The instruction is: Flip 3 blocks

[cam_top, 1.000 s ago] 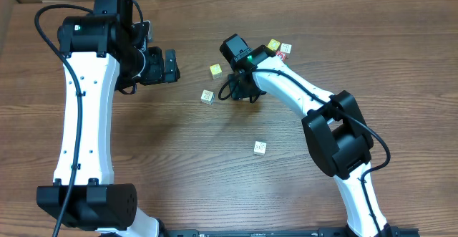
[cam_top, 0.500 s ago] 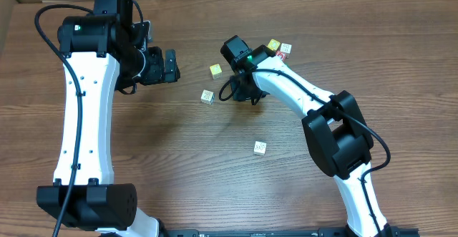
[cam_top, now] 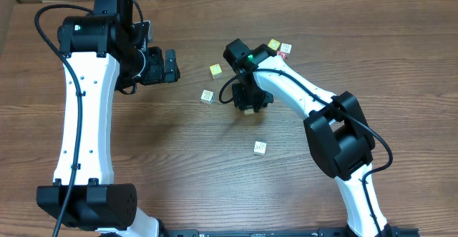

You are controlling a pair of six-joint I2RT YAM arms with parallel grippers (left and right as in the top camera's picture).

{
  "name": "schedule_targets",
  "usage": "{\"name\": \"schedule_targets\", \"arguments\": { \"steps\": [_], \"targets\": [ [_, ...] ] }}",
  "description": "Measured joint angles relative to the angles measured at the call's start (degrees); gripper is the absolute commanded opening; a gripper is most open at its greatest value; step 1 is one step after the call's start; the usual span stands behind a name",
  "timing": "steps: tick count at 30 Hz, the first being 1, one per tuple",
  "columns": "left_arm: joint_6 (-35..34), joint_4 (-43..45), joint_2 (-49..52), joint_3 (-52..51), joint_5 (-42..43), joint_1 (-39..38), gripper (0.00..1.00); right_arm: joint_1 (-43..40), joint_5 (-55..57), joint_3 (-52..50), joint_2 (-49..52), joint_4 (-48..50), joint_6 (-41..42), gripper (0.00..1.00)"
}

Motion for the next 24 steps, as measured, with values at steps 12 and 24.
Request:
{"name": "schedule_targets", "arguments": {
  "steps": [12,24],
  "targets": [
    [0.00,0.00,0.00,0.00,0.00,0.00,1.00,1.90,-7.41,-0.04,-0.02,-8.11,5.90,0.30],
    [0.00,0.00,0.00,0.00,0.00,0.00,1.00,4.87,-8.39,-0.07,-0.02,-14.27,10.12,0.33]
  ]
}}
